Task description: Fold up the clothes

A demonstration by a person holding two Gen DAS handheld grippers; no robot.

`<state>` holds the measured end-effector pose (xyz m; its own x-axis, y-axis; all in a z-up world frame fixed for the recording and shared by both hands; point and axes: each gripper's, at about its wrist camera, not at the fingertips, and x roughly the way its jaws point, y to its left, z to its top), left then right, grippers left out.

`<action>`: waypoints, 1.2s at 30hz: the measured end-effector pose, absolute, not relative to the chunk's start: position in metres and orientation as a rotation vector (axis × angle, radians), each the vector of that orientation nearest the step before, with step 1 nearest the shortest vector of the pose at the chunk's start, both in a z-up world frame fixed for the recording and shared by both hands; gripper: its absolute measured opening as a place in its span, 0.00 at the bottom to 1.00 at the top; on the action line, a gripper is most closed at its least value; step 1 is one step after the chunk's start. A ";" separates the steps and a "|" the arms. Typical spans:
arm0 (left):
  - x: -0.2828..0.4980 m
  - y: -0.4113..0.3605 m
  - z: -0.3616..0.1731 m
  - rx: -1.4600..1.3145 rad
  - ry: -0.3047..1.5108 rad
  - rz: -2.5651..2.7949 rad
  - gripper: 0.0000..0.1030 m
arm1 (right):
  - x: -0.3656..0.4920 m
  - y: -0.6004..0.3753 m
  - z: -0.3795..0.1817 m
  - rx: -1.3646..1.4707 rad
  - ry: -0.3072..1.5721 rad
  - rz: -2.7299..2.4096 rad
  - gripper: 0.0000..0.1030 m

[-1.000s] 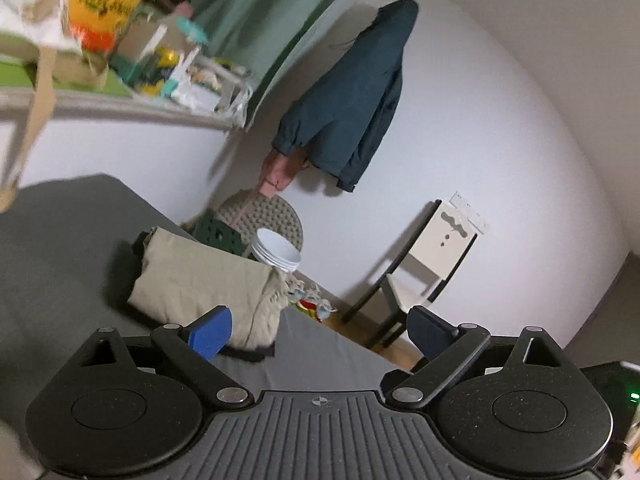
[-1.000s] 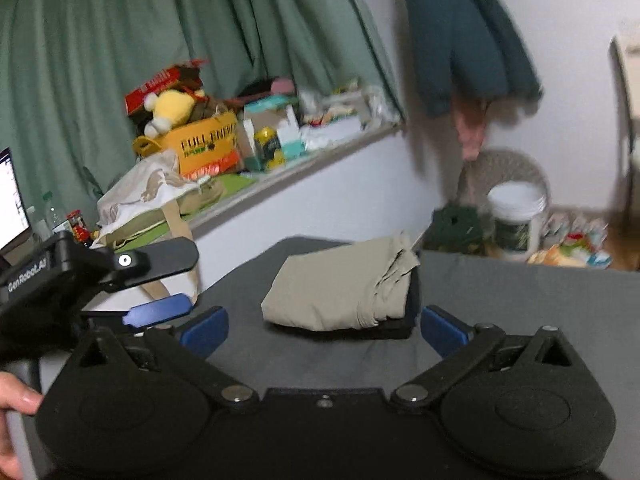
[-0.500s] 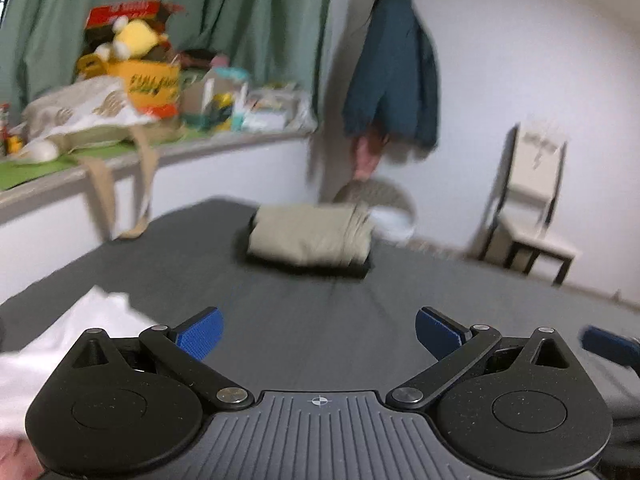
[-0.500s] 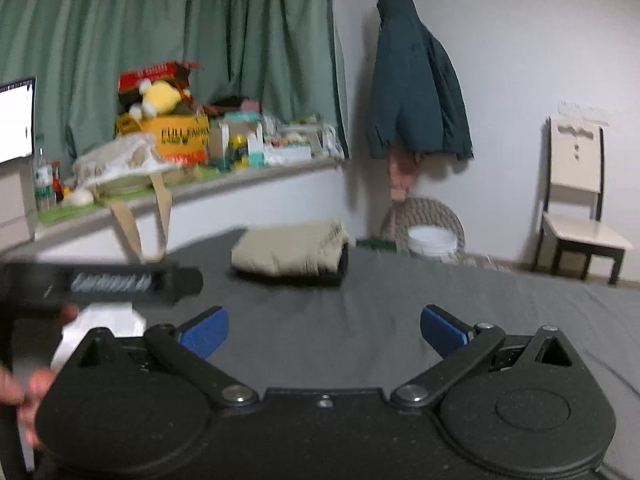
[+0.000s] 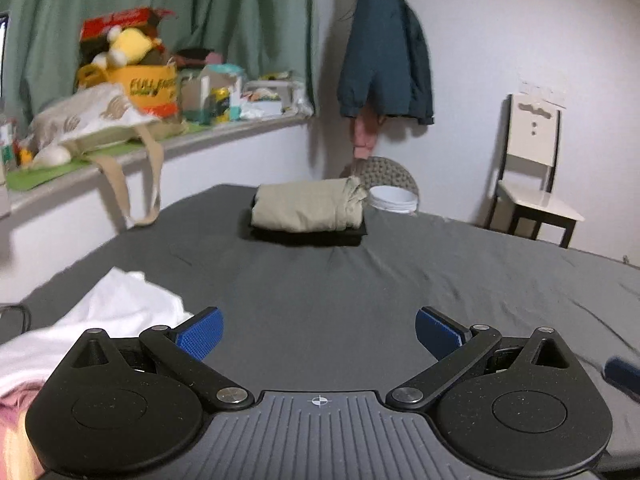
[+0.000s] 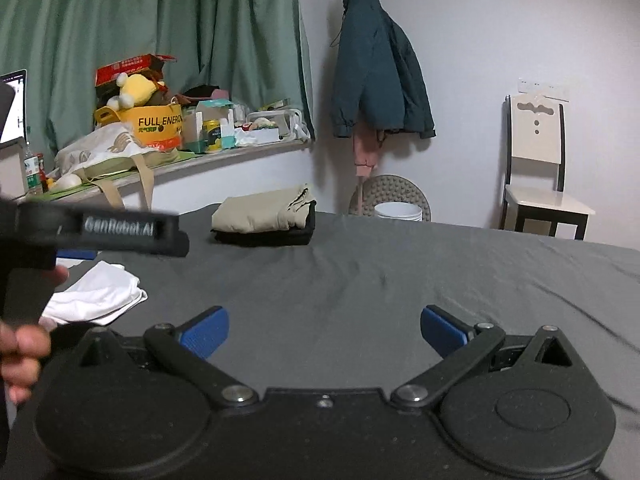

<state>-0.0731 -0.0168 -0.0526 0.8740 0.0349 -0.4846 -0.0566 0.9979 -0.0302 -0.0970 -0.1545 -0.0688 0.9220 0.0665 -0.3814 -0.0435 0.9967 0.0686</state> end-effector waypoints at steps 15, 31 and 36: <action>-0.058 -0.031 -0.060 0.022 0.562 0.040 0.99 | -0.100 -0.143 -0.092 0.029 0.426 -0.005 1.00; -0.057 -0.030 -0.062 0.017 0.563 0.035 0.99 | -0.099 -0.148 -0.096 0.052 0.461 -0.006 1.00; -0.057 -0.030 -0.062 0.016 0.564 0.034 0.99 | -0.099 -0.148 -0.096 0.049 0.465 -0.006 1.00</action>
